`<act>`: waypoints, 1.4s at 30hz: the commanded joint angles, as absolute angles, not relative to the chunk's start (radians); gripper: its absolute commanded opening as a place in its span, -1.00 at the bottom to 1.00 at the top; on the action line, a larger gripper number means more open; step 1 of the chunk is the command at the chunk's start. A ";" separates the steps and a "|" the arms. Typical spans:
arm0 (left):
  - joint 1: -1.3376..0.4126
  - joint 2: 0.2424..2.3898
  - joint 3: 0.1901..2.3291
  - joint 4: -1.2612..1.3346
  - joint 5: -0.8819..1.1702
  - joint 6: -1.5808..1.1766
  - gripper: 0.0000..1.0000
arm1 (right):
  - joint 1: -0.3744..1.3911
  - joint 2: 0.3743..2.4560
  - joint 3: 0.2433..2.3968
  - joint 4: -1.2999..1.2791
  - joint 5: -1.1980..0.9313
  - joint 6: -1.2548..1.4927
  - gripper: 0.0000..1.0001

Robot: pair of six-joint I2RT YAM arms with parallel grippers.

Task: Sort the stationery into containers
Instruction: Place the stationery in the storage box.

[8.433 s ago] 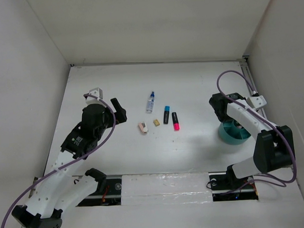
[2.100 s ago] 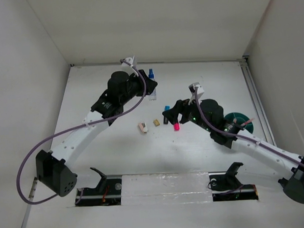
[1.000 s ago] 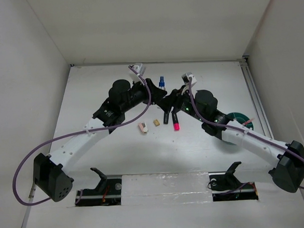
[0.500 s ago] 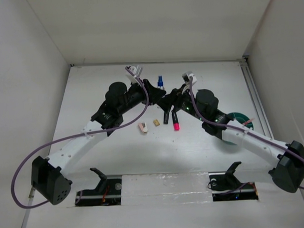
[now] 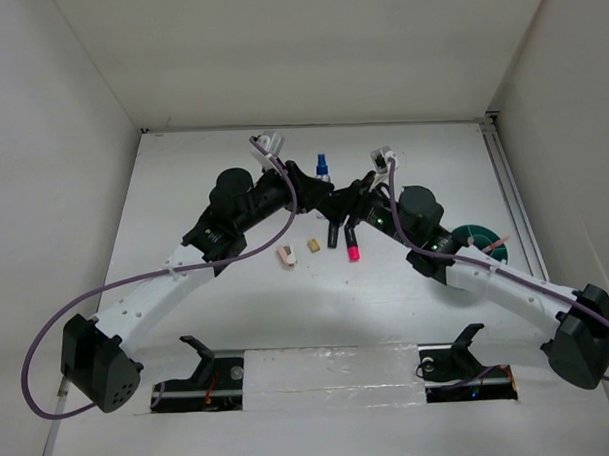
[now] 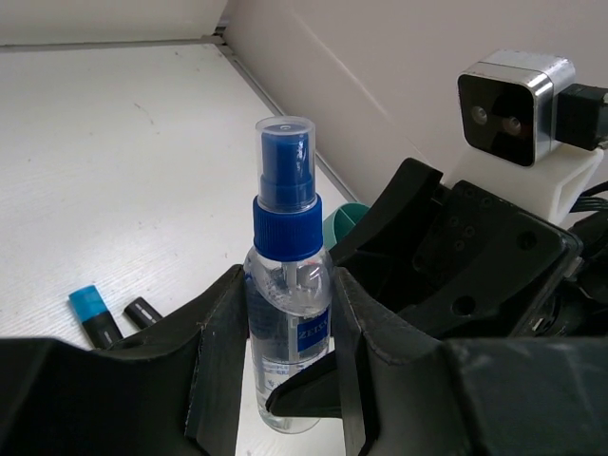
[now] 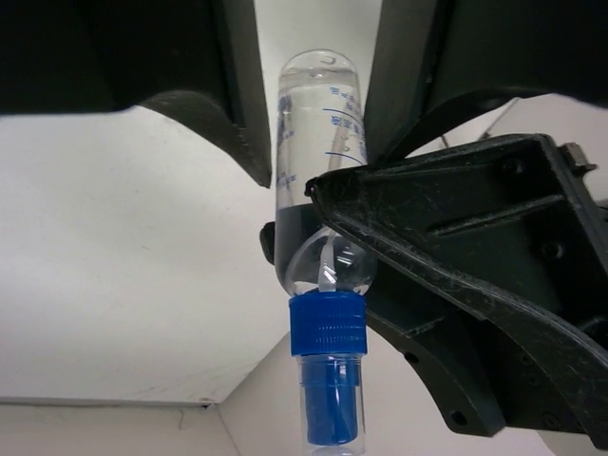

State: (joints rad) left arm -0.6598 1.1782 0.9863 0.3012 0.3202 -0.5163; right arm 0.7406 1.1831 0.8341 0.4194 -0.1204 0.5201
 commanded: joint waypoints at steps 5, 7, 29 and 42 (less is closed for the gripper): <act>-0.675 1.127 0.919 0.321 0.420 -0.544 -1.00 | 0.721 1.126 0.807 0.698 0.015 0.609 -0.40; -0.675 1.118 0.910 0.311 0.420 -0.545 -1.00 | 0.721 1.126 0.807 0.707 0.015 0.609 -0.71; -0.675 0.856 1.109 -0.389 -0.196 -0.548 1.00 | 0.689 0.584 0.388 0.413 0.776 0.310 -1.00; -0.675 0.710 0.931 -0.440 -0.210 -0.423 1.00 | 0.632 0.598 0.391 0.330 1.179 0.249 -1.00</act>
